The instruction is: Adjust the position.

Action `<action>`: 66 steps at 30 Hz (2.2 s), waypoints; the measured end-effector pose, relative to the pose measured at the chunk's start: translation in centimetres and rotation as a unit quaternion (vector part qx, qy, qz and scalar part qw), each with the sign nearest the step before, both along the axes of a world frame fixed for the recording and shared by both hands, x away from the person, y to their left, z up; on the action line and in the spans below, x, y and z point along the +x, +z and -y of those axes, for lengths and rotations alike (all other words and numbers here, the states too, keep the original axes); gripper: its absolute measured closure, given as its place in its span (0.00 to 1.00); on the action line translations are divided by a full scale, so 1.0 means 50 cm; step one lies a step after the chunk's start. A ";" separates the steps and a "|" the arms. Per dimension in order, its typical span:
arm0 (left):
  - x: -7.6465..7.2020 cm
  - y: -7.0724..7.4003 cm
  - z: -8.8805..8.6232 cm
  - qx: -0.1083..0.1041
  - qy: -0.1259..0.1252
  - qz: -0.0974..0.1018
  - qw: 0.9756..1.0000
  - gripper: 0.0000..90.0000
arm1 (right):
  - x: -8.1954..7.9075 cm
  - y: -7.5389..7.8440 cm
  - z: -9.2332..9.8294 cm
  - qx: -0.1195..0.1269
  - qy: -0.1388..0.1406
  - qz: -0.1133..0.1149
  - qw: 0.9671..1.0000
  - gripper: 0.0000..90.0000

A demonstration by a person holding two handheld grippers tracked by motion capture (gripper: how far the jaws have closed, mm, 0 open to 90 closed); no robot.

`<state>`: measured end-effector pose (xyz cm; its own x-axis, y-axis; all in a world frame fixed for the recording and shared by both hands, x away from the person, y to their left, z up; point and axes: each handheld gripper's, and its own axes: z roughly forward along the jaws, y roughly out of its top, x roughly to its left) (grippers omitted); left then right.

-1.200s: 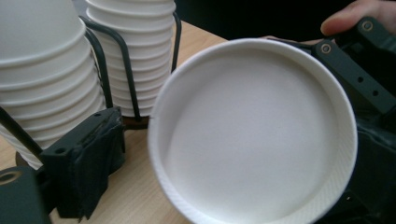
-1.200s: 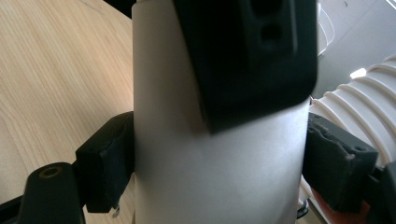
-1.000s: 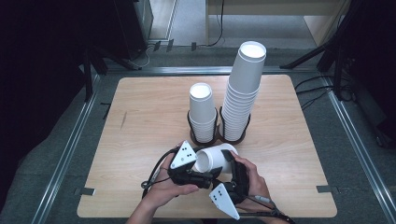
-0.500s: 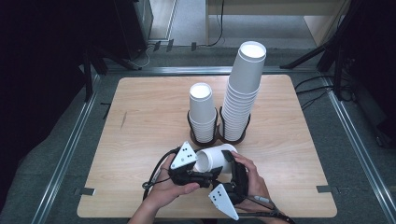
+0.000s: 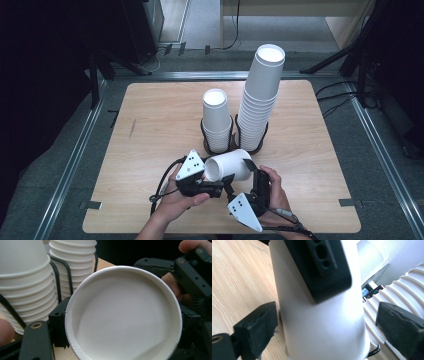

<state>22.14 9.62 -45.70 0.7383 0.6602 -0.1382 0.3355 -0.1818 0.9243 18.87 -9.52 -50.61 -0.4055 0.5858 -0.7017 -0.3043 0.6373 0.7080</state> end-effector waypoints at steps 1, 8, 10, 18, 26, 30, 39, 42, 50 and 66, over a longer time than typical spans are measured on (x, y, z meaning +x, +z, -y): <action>0.000 0.002 -0.005 -0.006 0.013 0.006 1.000 0.24 | -0.002 0.004 0.002 0.006 0.001 -0.003 1.000 0.04; 0.005 0.003 -0.020 -0.016 0.026 0.007 1.000 0.24 | -0.005 0.017 0.012 0.028 0.003 -0.013 1.000 0.03; 0.003 0.003 -0.019 -0.010 0.029 0.015 0.999 0.24 | -0.006 0.021 0.014 0.038 0.003 -0.020 0.999 0.03; 0.004 0.004 -0.025 -0.029 0.045 0.027 0.998 0.24 | 0.000 0.030 0.020 0.072 -0.001 -0.065 0.995 0.00; -0.001 0.005 -0.037 -0.069 0.081 0.069 0.992 0.24 | 0.012 0.048 0.030 0.139 -0.003 -0.129 0.982 0.00; -0.008 0.004 -0.035 -0.085 0.092 0.098 0.987 0.24 | 0.023 0.063 0.044 0.197 -0.009 -0.171 0.965 0.00; -0.013 -0.012 -0.018 -0.109 0.096 0.140 0.980 0.24 | 0.036 0.092 0.068 0.298 -0.023 -0.226 0.927 0.00; -0.014 -0.014 -0.014 -0.111 0.096 0.147 0.978 0.24 | 0.036 0.097 0.070 0.325 -0.025 -0.242 0.914 0.00; -0.012 -0.021 -0.012 -0.125 0.107 0.147 0.975 0.24 | 0.038 0.113 0.066 0.410 -0.050 -0.297 0.861 0.00; -0.013 -0.025 -0.007 -0.136 0.107 0.158 0.972 0.24 | 0.049 0.136 0.056 0.530 -0.073 -0.360 0.764 0.00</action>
